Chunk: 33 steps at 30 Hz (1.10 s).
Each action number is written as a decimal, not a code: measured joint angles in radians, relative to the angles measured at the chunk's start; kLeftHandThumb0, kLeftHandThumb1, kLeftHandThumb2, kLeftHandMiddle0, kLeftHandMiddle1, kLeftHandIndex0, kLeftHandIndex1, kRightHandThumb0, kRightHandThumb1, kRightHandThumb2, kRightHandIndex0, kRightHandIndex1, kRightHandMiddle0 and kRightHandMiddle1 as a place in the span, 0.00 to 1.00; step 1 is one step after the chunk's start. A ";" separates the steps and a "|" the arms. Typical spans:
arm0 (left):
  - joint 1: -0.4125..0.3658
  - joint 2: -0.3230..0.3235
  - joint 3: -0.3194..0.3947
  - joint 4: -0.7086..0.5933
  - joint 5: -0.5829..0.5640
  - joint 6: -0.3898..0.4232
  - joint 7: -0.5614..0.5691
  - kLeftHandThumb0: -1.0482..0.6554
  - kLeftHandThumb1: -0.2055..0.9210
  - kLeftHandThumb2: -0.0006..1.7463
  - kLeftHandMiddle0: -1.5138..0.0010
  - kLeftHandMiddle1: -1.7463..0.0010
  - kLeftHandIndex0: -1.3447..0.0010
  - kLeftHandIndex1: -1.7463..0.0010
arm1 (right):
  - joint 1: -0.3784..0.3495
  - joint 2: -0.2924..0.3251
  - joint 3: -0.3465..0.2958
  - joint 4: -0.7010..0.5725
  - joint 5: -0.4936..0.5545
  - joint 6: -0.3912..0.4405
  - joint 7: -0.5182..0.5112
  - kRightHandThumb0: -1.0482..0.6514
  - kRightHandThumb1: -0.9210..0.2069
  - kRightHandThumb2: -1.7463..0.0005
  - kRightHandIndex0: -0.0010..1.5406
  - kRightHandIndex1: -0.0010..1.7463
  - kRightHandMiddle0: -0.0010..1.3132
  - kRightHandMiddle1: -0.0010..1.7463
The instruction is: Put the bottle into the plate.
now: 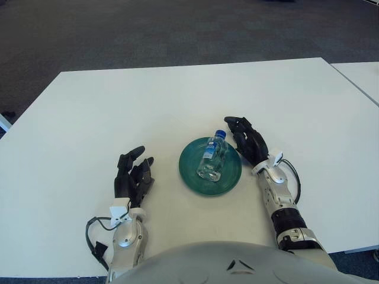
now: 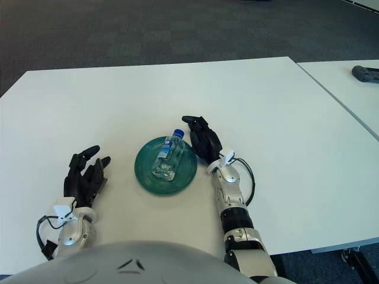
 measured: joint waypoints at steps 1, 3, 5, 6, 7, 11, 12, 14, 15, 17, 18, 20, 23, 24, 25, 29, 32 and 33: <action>0.002 0.000 0.004 -0.002 -0.004 -0.002 -0.005 0.26 1.00 0.29 0.66 0.68 0.82 0.47 | 0.001 0.002 -0.003 -0.002 0.004 0.002 0.000 0.21 0.00 0.67 0.49 0.10 0.16 0.54; 0.003 -0.001 0.012 -0.004 -0.013 -0.006 -0.014 0.26 1.00 0.29 0.66 0.68 0.82 0.47 | 0.002 0.006 -0.012 -0.004 0.013 0.003 0.000 0.21 0.00 0.66 0.49 0.11 0.18 0.55; 0.003 -0.001 0.018 -0.003 -0.019 -0.011 -0.025 0.25 1.00 0.30 0.66 0.68 0.83 0.47 | 0.004 0.012 -0.023 -0.006 0.025 0.004 0.000 0.22 0.00 0.66 0.50 0.11 0.19 0.55; 0.003 -0.001 0.022 -0.003 -0.024 -0.014 -0.030 0.25 1.00 0.30 0.66 0.68 0.83 0.47 | 0.005 0.017 -0.028 -0.007 0.035 0.003 0.000 0.22 0.00 0.66 0.49 0.13 0.19 0.55; 0.003 -0.001 0.025 -0.002 -0.032 -0.016 -0.036 0.25 1.00 0.30 0.65 0.68 0.83 0.47 | 0.005 0.024 -0.035 -0.007 0.044 0.001 -0.001 0.22 0.00 0.67 0.49 0.14 0.20 0.55; 0.000 -0.001 0.036 0.003 -0.045 -0.021 -0.052 0.25 1.00 0.30 0.66 0.69 0.83 0.47 | 0.009 0.048 -0.060 -0.007 0.059 -0.018 -0.016 0.23 0.00 0.67 0.44 0.25 0.20 0.56; -0.004 -0.001 0.039 0.006 -0.045 -0.021 -0.055 0.25 1.00 0.30 0.66 0.69 0.83 0.47 | 0.010 0.055 -0.067 -0.007 0.061 -0.025 -0.023 0.23 0.00 0.67 0.44 0.27 0.20 0.56; -0.010 0.000 0.043 0.009 -0.044 -0.021 -0.058 0.25 1.00 0.29 0.66 0.69 0.83 0.47 | 0.011 0.064 -0.074 -0.005 0.063 -0.038 -0.035 0.23 0.00 0.67 0.43 0.30 0.20 0.57; -0.012 0.000 0.045 0.010 -0.043 -0.021 -0.059 0.25 1.00 0.29 0.66 0.69 0.83 0.47 | 0.011 0.067 -0.077 -0.004 0.063 -0.042 -0.038 0.23 0.00 0.67 0.42 0.31 0.20 0.57; -0.018 0.003 0.048 0.013 -0.039 -0.021 -0.059 0.25 1.00 0.30 0.67 0.69 0.83 0.46 | 0.011 0.072 -0.082 -0.002 0.063 -0.049 -0.046 0.23 0.00 0.67 0.42 0.33 0.20 0.57; -0.020 0.004 0.049 0.013 -0.036 -0.021 -0.060 0.26 1.00 0.30 0.67 0.69 0.83 0.46 | 0.011 0.074 -0.084 -0.002 0.063 -0.050 -0.049 0.23 0.00 0.67 0.41 0.34 0.20 0.57; -0.026 0.008 0.050 0.014 -0.029 -0.019 -0.061 0.26 1.00 0.30 0.66 0.70 0.81 0.47 | 0.010 0.076 -0.088 0.000 0.062 -0.052 -0.056 0.23 0.00 0.67 0.40 0.36 0.20 0.59; -0.041 0.022 0.053 0.017 -0.010 0.004 -0.067 0.27 1.00 0.31 0.66 0.72 0.81 0.48 | 0.009 0.079 -0.095 0.001 0.062 -0.056 -0.071 0.23 0.01 0.66 0.40 0.39 0.21 0.60; -0.049 0.029 0.053 0.020 -0.007 0.013 -0.070 0.27 1.00 0.32 0.66 0.72 0.81 0.48 | 0.009 0.081 -0.098 0.001 0.062 -0.057 -0.076 0.23 0.02 0.65 0.40 0.39 0.21 0.60; -0.056 0.037 0.053 0.023 0.003 0.024 -0.073 0.27 1.00 0.33 0.66 0.72 0.81 0.48 | 0.008 0.083 -0.102 0.002 0.062 -0.058 -0.082 0.24 0.03 0.64 0.40 0.40 0.21 0.60; -0.077 0.070 0.051 0.028 0.053 0.053 -0.080 0.26 1.00 0.38 0.66 0.73 0.81 0.49 | 0.007 0.094 -0.114 0.006 0.061 -0.066 -0.105 0.24 0.06 0.61 0.40 0.42 0.22 0.62; -0.090 0.089 0.048 0.032 0.085 0.063 -0.081 0.25 1.00 0.41 0.66 0.74 0.83 0.49 | 0.007 0.099 -0.119 0.012 0.061 -0.080 -0.119 0.25 0.09 0.59 0.40 0.44 0.22 0.62; -0.093 0.093 0.047 0.033 0.091 0.064 -0.081 0.25 1.00 0.42 0.66 0.74 0.83 0.50 | 0.007 0.101 -0.120 0.013 0.061 -0.086 -0.123 0.25 0.09 0.58 0.40 0.44 0.22 0.63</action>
